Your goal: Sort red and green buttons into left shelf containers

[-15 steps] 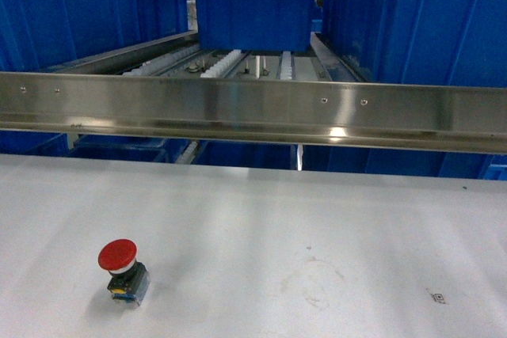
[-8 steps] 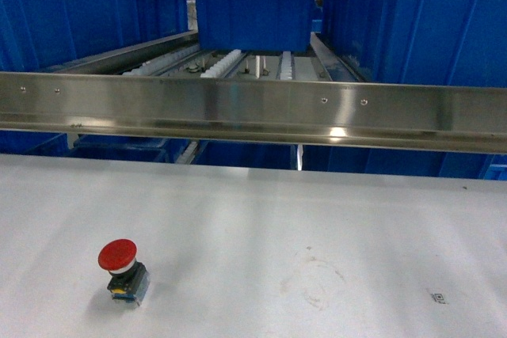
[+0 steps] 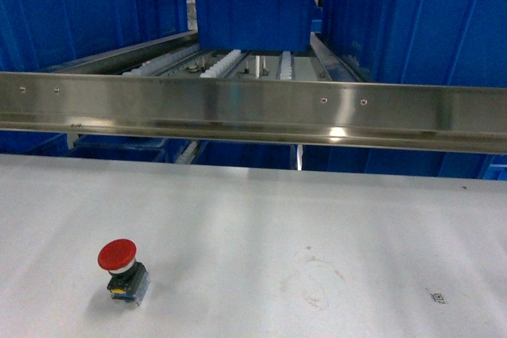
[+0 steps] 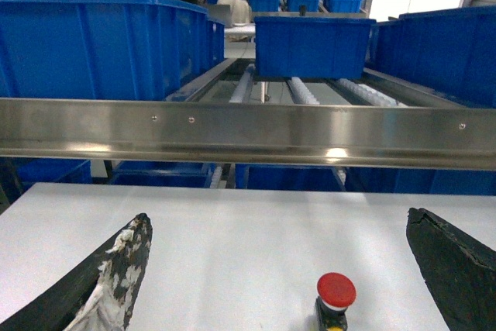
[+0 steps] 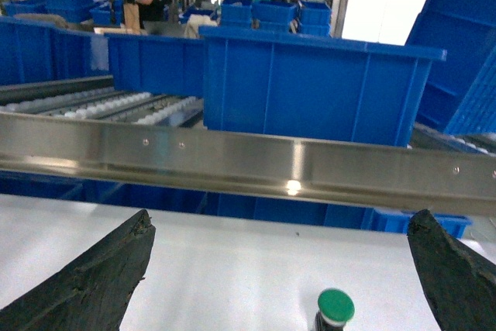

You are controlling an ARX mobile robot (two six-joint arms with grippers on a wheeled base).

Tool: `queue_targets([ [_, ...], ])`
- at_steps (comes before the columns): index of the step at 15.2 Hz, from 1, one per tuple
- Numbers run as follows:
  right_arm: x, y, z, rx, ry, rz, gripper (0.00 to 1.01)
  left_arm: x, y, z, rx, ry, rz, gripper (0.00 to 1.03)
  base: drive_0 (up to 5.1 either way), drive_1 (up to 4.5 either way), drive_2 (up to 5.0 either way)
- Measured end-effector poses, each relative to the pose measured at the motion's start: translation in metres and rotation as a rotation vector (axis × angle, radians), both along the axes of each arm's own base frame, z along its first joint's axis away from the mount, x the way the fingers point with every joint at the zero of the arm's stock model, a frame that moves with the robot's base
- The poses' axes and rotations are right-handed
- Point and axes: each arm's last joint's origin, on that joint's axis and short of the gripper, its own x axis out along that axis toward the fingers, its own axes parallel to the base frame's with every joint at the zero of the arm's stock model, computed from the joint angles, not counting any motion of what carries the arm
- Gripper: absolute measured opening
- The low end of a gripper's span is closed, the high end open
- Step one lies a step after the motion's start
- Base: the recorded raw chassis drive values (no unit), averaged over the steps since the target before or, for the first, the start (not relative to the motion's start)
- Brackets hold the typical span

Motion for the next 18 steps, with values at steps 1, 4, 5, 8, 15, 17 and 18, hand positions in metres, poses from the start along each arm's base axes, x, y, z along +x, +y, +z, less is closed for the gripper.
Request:
queue_targets([
  [1, 0.006, -0.003, 0.004, -0.010, -0.027, 0.006, 0.98, 0.003, 0.001, 0.002, 0.001, -0.015, 0.001, 0.98, 0.0, 0.00, 0.0],
  [4, 0.040, -0.021, 0.004, -0.020, -0.005, -0.056, 0.98, 0.028, 0.004, 0.006, -0.001, -0.004, -0.045, 0.98, 0.0, 0.00, 0.0],
  [5, 0.056, -0.025, 0.011, -0.025, -0.001, -0.057, 0.98, 0.040, 0.003, 0.011, -0.002, 0.003, -0.070, 0.98, 0.0, 0.00, 0.0],
  [8, 0.125, -0.039, 0.020, -0.051, 0.133, -0.026, 0.98, 0.099, -0.011, 0.024, 0.029, 0.059, -0.164, 0.98, 0.0, 0.00, 0.0],
  [15, 0.196, -0.052, -0.012, -0.072, 0.488, -0.027, 0.98, 0.168, -0.045, 0.000, 0.105, 0.355, -0.295, 0.98, 0.0, 0.00, 0.0],
  [17, 0.196, -0.052, -0.012, -0.074, 0.483, -0.027, 0.98, 0.168, -0.045, 0.002, 0.105, 0.346, -0.292, 0.98, 0.0, 0.00, 0.0],
  [18, 0.196, -0.052, -0.012, -0.074, 0.483, -0.027, 0.98, 0.168, -0.045, 0.002, 0.105, 0.345, -0.292, 0.98, 0.0, 0.00, 0.0],
])
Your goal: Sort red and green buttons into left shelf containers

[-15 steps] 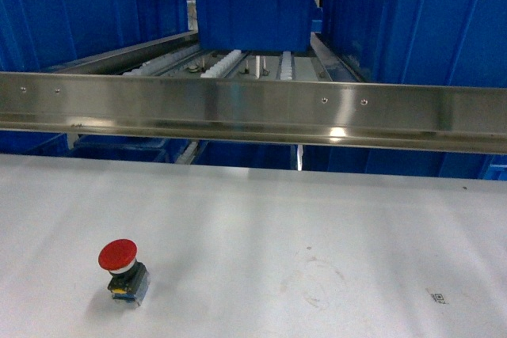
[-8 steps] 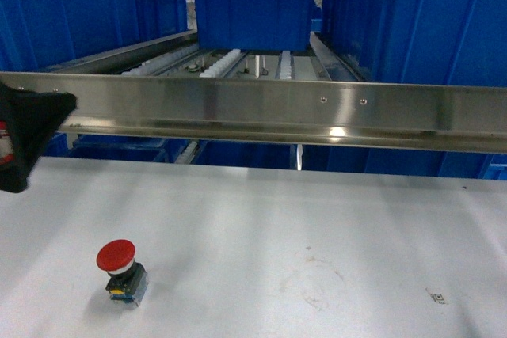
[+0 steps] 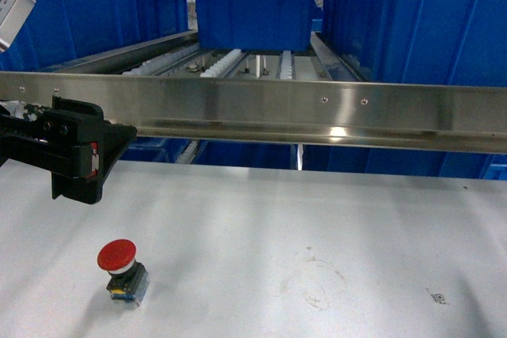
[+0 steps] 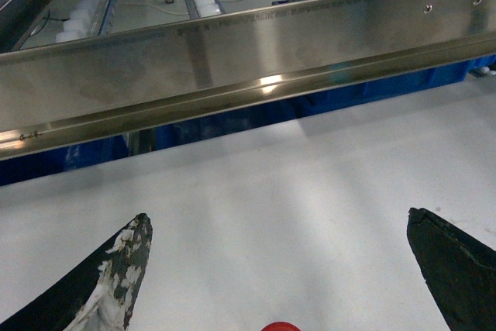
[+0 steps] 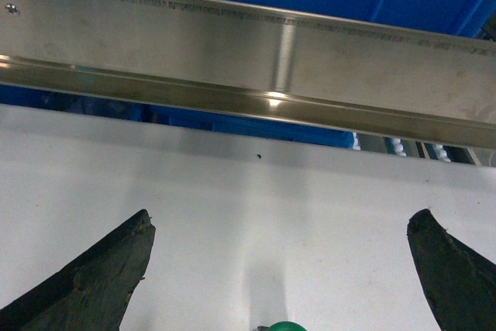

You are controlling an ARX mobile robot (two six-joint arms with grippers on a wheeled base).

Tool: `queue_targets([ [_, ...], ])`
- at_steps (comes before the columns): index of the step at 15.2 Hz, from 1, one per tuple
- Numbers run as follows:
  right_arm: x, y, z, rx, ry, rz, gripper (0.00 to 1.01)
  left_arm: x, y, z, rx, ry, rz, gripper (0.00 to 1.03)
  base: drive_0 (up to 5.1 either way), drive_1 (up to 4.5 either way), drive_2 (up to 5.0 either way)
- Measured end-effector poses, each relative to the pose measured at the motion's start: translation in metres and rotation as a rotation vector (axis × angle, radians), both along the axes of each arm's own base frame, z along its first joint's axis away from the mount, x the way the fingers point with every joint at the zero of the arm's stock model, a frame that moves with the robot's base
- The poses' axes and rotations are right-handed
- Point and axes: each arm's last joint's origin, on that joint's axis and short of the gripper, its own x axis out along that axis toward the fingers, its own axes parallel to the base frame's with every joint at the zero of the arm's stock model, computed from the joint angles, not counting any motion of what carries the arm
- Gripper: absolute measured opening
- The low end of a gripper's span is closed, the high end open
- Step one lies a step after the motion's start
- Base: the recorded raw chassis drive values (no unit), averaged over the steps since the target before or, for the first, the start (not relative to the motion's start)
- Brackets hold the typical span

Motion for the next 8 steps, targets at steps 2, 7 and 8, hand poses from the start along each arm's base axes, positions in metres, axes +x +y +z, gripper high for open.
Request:
queue_targets([
  [2, 0.000, 0.000, -0.001, 0.001, 0.006, -0.001, 0.98, 0.000, 0.000, 0.000, 0.000, 0.000, 0.000, 0.98, 0.0, 0.00, 0.0],
  [7, 0.010, -0.003, -0.032, 0.024, 0.133, 0.014, 0.98, 0.000, 0.000, 0.000, 0.000, 0.001, 0.000, 0.98, 0.0, 0.00, 0.0],
  [8, 0.016, -0.005, -0.032, 0.011, 0.142, 0.019, 0.98, 0.000, 0.000, 0.000, 0.000, 0.000, 0.000, 0.98, 0.0, 0.00, 0.0],
])
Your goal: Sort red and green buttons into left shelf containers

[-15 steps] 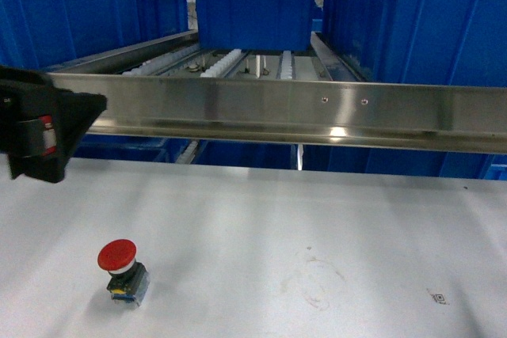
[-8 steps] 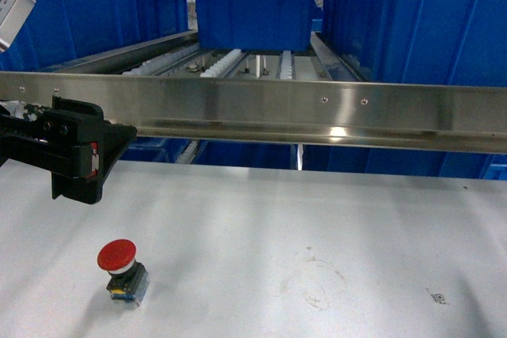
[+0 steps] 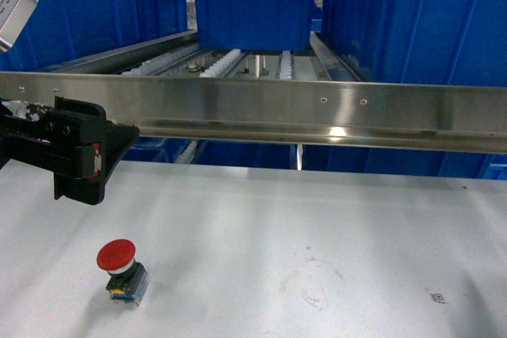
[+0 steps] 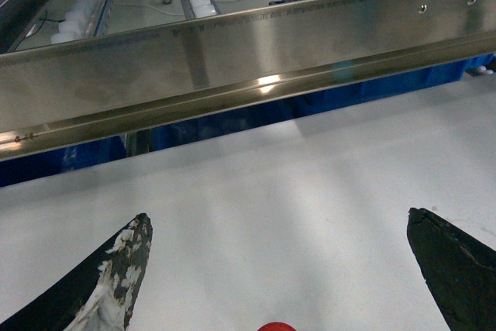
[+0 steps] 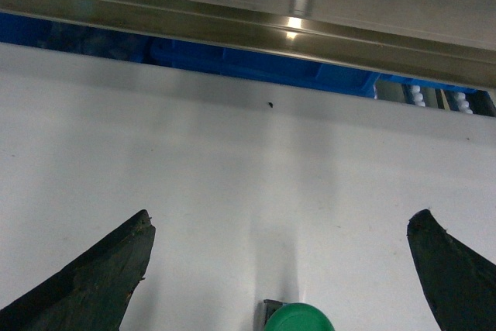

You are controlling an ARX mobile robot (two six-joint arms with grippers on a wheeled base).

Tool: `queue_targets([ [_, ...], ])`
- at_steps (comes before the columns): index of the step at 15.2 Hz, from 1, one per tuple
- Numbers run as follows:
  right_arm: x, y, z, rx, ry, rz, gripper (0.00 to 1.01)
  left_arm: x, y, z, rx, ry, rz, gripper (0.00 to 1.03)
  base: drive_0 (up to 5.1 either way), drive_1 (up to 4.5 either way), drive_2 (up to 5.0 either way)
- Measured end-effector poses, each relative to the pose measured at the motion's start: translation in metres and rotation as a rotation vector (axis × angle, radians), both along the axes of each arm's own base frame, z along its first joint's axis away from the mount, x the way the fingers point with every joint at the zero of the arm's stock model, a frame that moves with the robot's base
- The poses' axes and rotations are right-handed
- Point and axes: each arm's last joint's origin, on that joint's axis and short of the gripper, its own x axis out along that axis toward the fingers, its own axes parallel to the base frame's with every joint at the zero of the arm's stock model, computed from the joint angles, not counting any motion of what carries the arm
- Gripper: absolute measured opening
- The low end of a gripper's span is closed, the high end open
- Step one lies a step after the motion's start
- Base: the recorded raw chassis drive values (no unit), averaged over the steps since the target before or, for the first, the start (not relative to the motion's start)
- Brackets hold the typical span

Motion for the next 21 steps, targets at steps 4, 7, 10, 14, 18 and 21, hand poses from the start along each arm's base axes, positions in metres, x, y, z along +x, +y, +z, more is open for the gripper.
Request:
queue_targets([
  [4, 0.026, -0.019, -0.033, -0.018, 0.173, 0.029, 0.98, 0.000, 0.000, 0.000, 0.000, 0.000, 0.000, 0.98, 0.0, 0.00, 0.0],
  [7, 0.032, -0.022, -0.045, -0.017, 0.233, 0.043, 0.98, 0.000, 0.000, 0.000, 0.000, 0.000, 0.000, 0.98, 0.0, 0.00, 0.0],
  [10, 0.032, -0.019, -0.048, -0.011, 0.247, 0.055, 0.98, 0.000, 0.000, 0.000, 0.000, 0.000, 0.000, 0.98, 0.0, 0.00, 0.0],
  [14, 0.026, -0.016, -0.054, -0.047, 0.256, 0.062, 0.98, 0.000, 0.000, 0.000, 0.000, 0.000, 0.000, 0.98, 0.0, 0.00, 0.0],
  [18, 0.021, -0.024, -0.091, -0.086, 0.354, 0.053, 0.98, 0.000, 0.000, 0.000, 0.000, -0.001, 0.001, 0.98, 0.0, 0.00, 0.0],
  [21, 0.024, -0.030, -0.092, -0.091, 0.326, 0.037, 0.98, 0.000, 0.000, 0.000, 0.000, 0.000, 0.000, 0.98, 0.0, 0.00, 0.0],
])
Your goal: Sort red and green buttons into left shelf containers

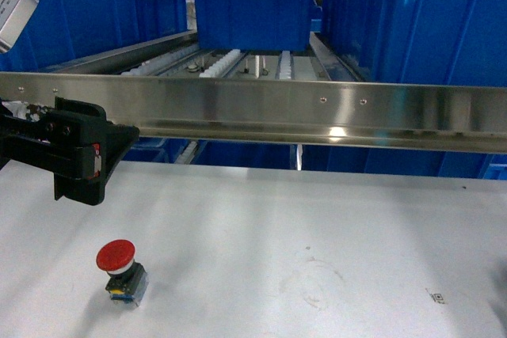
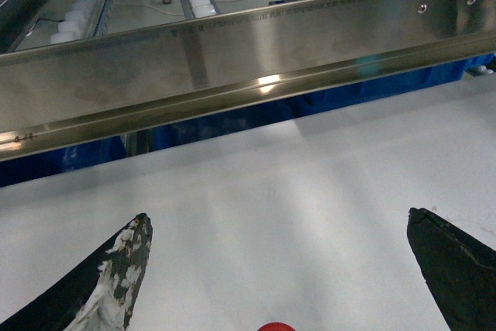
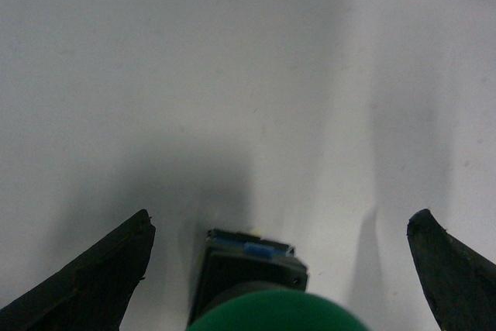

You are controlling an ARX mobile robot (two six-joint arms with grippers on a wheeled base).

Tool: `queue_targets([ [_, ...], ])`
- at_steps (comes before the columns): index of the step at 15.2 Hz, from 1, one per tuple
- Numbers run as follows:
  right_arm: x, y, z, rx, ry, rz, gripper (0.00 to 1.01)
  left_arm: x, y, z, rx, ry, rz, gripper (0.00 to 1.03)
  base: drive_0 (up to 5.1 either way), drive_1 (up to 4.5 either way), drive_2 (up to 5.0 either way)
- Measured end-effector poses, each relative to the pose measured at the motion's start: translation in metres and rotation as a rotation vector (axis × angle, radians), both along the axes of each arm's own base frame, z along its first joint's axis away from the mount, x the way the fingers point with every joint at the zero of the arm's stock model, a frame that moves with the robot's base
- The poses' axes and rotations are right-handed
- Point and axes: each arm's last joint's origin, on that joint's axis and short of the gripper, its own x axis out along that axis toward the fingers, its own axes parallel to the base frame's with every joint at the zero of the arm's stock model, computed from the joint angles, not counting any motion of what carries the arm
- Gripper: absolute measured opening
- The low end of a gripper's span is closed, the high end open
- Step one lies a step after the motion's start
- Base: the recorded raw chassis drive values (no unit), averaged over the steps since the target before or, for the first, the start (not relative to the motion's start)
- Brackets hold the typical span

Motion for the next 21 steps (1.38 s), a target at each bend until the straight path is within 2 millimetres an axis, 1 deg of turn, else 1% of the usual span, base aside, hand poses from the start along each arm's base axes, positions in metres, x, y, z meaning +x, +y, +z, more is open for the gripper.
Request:
queue_targets([
  [3, 0.012, -0.005, 0.004, -0.014, -0.041, -0.010, 0.98, 0.000, 0.000, 0.000, 0.000, 0.000, 0.000, 0.98, 0.0, 0.00, 0.0],
  [7, 0.019, -0.007, 0.003, -0.013, -0.047, -0.013, 0.98, 0.000, 0.000, 0.000, 0.000, 0.000, 0.000, 0.98, 0.0, 0.00, 0.0],
  [9, 0.020, -0.008, 0.002, -0.012, -0.047, -0.016, 0.84, 0.000, 0.000, 0.000, 0.000, 0.000, 0.000, 0.98, 0.0, 0.00, 0.0],
  [11, 0.021, -0.008, 0.003, -0.011, -0.056, -0.015, 0.66, 0.000, 0.000, 0.000, 0.000, 0.000, 0.000, 0.98, 0.0, 0.00, 0.0],
  [12, 0.022, -0.008, 0.004, -0.013, -0.064, -0.014, 0.55, 0.000, 0.000, 0.000, 0.000, 0.000, 0.000, 0.98, 0.0, 0.00, 0.0],
  [13, 0.022, -0.008, 0.004, -0.013, -0.066, -0.014, 0.47, 0.000, 0.000, 0.000, 0.000, 0.000, 0.000, 0.98, 0.0, 0.00, 0.0],
  [15, 0.022, -0.008, 0.004, -0.012, -0.068, -0.016, 0.29, 0.000, 0.000, 0.000, 0.000, 0.000, 0.000, 0.98, 0.0, 0.00, 0.0],
  [17, 0.022, -0.008, 0.004, -0.010, -0.067, -0.016, 0.29, 0.000, 0.000, 0.000, 0.000, 0.000, 0.000, 0.98, 0.0, 0.00, 0.0],
  [19, 0.016, -0.006, 0.004, 0.003, -0.074, -0.019, 0.29, 0.000, 0.000, 0.000, 0.000, 0.000, 0.000, 0.98, 0.0, 0.00, 0.0],
  [21, 0.009, -0.003, 0.009, 0.042, -0.098, -0.026, 0.29, 0.000, 0.000, 0.000, 0.000, 0.000, 0.000, 0.98, 0.0, 0.00, 0.0],
])
